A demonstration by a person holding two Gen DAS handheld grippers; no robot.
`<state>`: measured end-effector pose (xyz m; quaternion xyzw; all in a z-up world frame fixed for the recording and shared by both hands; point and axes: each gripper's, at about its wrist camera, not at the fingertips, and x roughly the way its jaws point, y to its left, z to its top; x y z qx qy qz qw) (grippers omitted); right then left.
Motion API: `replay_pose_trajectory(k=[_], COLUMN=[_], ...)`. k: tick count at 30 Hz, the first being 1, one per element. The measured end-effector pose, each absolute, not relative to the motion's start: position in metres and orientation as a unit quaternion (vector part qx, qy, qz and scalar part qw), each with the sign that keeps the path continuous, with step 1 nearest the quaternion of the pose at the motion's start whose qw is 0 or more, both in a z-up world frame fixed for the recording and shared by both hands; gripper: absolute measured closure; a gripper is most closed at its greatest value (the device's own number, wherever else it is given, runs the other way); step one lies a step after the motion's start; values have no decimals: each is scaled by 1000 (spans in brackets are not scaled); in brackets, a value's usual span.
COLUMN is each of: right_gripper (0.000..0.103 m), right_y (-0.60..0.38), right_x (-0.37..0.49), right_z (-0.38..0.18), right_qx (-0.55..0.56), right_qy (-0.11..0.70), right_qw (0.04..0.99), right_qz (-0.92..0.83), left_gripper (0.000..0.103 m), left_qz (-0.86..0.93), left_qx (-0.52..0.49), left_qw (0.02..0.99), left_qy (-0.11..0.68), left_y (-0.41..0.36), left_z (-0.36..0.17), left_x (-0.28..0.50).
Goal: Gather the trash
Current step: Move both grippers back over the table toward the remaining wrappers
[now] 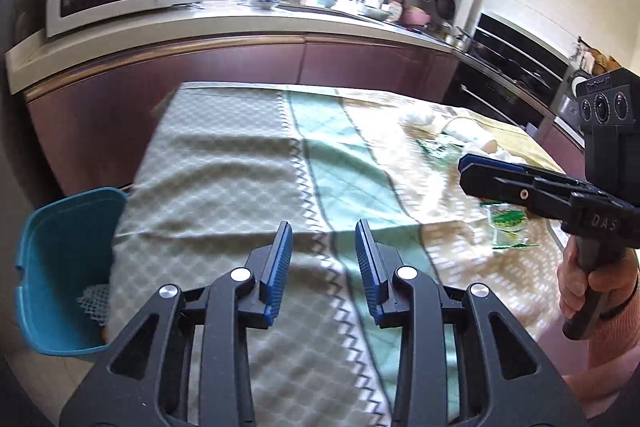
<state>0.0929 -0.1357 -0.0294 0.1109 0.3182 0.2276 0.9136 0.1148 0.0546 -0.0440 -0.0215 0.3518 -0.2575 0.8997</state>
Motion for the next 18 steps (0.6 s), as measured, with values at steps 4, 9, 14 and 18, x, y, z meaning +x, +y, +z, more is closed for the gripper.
replay_pose_trajectory(k=[4,9,14,18], right_gripper=[67,66,64,64], right_y=[-188,-245,-277,-286], right_x=[74,60,55,59], right_z=[-28,-30,-36,-45], right_qx=[131,146,154,156], right_qy=[302,286,279,286], right_qw=[931,943,946,944], right_qz=[159,84,55,56], left_gripper=[70,67,61,58], left_qz=[-310,-360,-396,-411], left_qx=[-7,15,28,32], left_qw=[881,858,836,821], left_qy=[357,366,380,395], left_y=[2,-51,-91,-112], left_z=[-48,-57,-64,-69], left_x=[100,89,89,89])
